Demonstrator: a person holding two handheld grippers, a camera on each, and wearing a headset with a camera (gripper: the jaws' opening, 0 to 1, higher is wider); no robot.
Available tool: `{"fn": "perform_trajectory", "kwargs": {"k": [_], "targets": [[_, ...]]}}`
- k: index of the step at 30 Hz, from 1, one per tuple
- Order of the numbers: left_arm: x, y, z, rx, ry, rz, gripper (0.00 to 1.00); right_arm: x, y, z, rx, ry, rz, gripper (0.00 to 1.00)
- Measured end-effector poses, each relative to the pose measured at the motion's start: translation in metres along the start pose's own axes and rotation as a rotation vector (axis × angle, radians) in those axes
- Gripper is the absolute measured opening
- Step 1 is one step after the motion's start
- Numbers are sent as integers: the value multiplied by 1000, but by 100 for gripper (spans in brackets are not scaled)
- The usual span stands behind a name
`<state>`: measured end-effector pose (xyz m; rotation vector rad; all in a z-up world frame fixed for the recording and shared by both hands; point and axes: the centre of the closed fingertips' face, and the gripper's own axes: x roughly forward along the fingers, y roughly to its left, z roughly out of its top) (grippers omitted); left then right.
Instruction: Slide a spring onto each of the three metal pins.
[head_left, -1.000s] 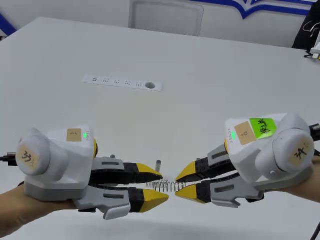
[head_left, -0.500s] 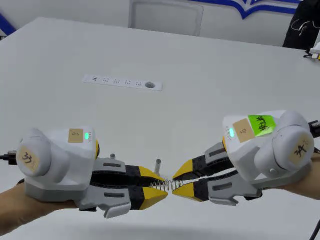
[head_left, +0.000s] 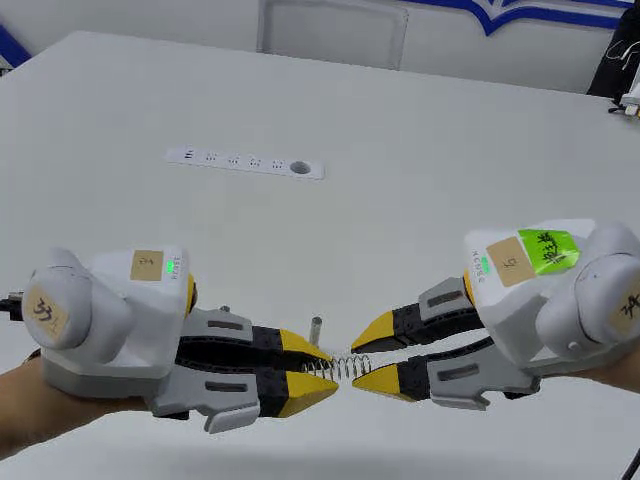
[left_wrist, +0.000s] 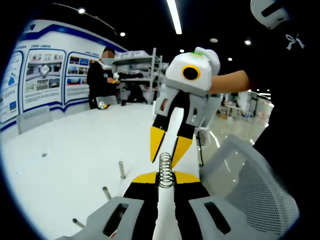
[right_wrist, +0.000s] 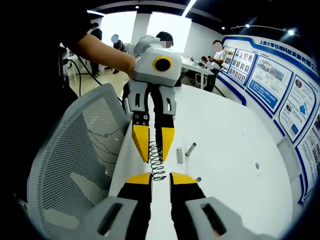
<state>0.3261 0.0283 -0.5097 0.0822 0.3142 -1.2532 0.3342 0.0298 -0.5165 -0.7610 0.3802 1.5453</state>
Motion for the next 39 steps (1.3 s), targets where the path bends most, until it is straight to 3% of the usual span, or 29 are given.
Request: {"fn": "perform_trajectory", "kwargs": {"k": [10,17,25,28,32,39], "targets": [[0,-3,-3,10,13,-16,10,1,6,1,-3,-4,40,11],[-1,-2,0,33,12,-5,10,-5,4,10,2,-31,42,10],[-1,0,0,86,42,7,10,-11,5,27,22,-100,45,11],[2,0,-2,107,52,12,10,-14,5,42,62,-176,57,11],[4,1,-1,109,52,17,10,-12,4,47,55,-180,57,11],[6,-3,-2,102,50,4,10,-9,5,56,99,-236,65,11]]}}
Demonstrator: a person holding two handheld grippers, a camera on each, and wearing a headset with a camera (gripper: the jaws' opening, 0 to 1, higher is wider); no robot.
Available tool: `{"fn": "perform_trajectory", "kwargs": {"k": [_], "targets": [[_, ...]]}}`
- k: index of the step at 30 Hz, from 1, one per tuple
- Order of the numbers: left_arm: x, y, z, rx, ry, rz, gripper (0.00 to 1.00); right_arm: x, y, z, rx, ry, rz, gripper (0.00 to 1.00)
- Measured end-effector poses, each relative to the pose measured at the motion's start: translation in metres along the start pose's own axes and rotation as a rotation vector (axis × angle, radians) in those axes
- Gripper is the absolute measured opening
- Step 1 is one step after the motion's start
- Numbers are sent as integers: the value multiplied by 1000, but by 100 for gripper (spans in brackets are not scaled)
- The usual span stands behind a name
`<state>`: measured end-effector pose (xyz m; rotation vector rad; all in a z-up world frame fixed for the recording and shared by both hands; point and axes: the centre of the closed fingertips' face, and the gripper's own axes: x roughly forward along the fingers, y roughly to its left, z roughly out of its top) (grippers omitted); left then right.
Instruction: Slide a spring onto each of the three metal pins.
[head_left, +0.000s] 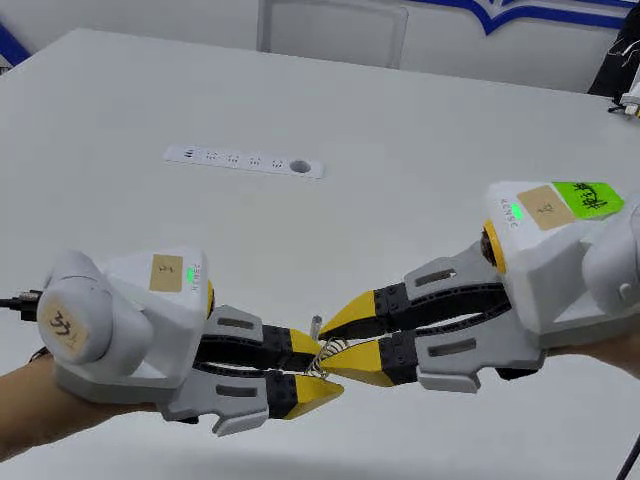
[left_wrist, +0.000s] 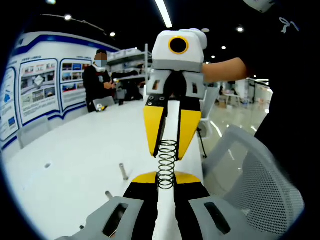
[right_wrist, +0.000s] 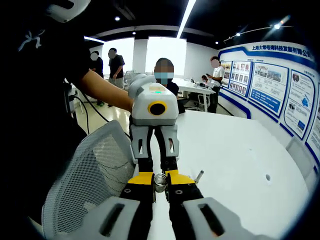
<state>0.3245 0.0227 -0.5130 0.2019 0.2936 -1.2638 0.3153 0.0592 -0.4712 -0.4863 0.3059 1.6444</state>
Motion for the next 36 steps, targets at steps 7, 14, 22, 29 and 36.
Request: {"fn": "perform_trajectory", "kwargs": {"k": [7,14,22,29,36], "targets": [[3,-5,0,0,3,-11,10,4,3,2,30,-27,-1,11],[4,-4,5,15,-5,-11,10,3,1,6,40,-40,-17,10],[1,2,7,0,-14,19,11,3,-6,8,50,-55,-53,10],[-1,8,0,-14,23,38,12,2,-13,11,45,-61,-76,10],[-7,15,-1,-36,6,65,27,-9,-31,17,45,-83,-127,10]]}}
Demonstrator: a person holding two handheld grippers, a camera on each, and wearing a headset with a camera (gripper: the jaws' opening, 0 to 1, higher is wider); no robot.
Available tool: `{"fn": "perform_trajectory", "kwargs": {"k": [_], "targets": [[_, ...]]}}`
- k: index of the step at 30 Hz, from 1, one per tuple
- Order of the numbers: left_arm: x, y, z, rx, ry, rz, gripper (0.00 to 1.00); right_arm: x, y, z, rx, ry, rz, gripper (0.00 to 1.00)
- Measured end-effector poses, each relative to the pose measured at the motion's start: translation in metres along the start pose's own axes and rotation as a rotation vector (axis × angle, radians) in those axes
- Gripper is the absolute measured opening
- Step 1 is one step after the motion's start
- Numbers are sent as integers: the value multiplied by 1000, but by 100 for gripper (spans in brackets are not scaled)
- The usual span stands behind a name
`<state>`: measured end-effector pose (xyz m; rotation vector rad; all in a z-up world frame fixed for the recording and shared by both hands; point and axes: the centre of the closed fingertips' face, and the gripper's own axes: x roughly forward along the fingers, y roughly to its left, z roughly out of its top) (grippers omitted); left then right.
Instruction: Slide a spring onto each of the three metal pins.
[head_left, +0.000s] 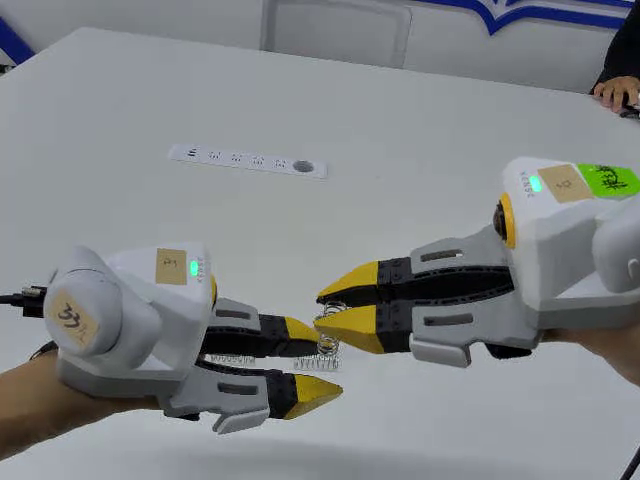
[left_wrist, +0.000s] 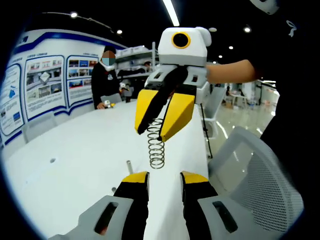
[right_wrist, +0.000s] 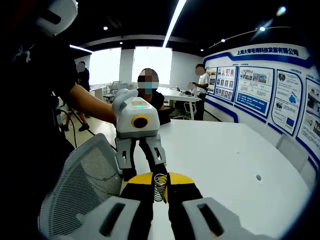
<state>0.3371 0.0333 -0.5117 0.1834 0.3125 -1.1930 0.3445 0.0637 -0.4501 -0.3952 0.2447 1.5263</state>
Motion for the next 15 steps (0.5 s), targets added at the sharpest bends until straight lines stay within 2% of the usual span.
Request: {"fn": "perform_trajectory", "kwargs": {"k": [8,15], "targets": [[-15,24,8,-33,-50,87,43,-13,-30,-10,24,4,-96,10],[-34,46,12,-65,-86,175,53,-26,-66,-35,77,28,-216,10]]}}
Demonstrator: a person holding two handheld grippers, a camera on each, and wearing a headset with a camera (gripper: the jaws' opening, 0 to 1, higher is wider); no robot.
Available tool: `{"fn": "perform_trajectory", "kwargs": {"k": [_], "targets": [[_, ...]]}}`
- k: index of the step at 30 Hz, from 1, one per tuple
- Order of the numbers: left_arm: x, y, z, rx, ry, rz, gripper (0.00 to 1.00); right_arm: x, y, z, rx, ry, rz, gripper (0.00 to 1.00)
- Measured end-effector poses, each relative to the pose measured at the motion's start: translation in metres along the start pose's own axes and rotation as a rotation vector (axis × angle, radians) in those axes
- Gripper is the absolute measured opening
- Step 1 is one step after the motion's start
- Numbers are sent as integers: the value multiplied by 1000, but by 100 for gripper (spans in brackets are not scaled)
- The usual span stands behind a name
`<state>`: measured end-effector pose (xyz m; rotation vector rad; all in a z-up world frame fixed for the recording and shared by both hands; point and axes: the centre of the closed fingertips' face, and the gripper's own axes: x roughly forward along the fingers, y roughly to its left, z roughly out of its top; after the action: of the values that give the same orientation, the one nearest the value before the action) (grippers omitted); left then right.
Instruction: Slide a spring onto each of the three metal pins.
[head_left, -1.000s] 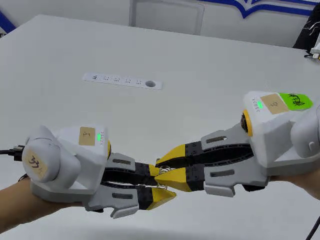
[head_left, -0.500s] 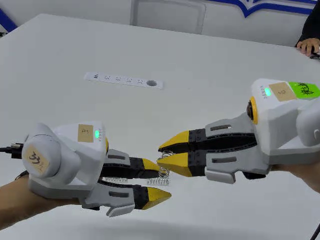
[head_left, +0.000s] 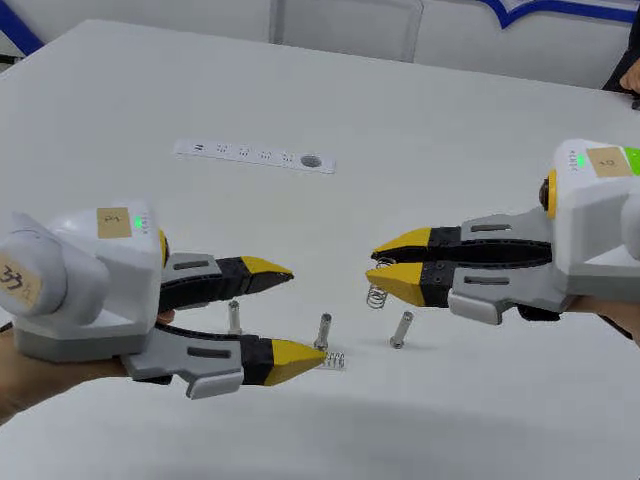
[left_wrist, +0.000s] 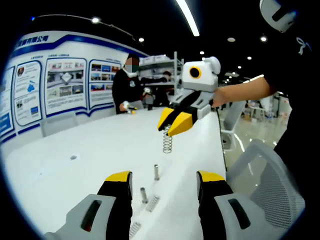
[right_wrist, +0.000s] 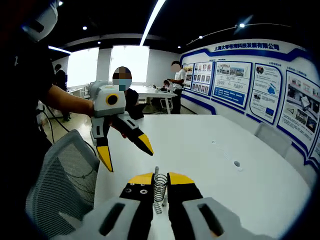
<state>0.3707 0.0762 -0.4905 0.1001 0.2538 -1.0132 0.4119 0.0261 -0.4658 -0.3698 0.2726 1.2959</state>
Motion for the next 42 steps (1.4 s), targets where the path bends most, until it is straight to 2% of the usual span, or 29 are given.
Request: {"fn": "perform_trajectory", "kwargs": {"k": [2,8,13,16,29,35,42], "targets": [[-4,6,0,-7,-4,18,55,-1,-13,-9,29,9,-43,10],[-14,22,-3,-20,-5,80,60,-3,-39,-31,99,15,-132,10],[-19,26,-9,-36,3,102,63,-3,-55,-47,149,9,-198,10],[-22,29,-13,-43,11,114,63,-1,-62,-61,165,24,-227,10],[-39,45,-14,-71,-2,173,72,5,-67,-95,218,64,-256,10],[-51,52,-18,-94,-2,211,79,6,-68,-101,246,64,-264,10],[-56,54,-26,-109,21,230,83,9,-66,-107,269,63,-259,10]]}}
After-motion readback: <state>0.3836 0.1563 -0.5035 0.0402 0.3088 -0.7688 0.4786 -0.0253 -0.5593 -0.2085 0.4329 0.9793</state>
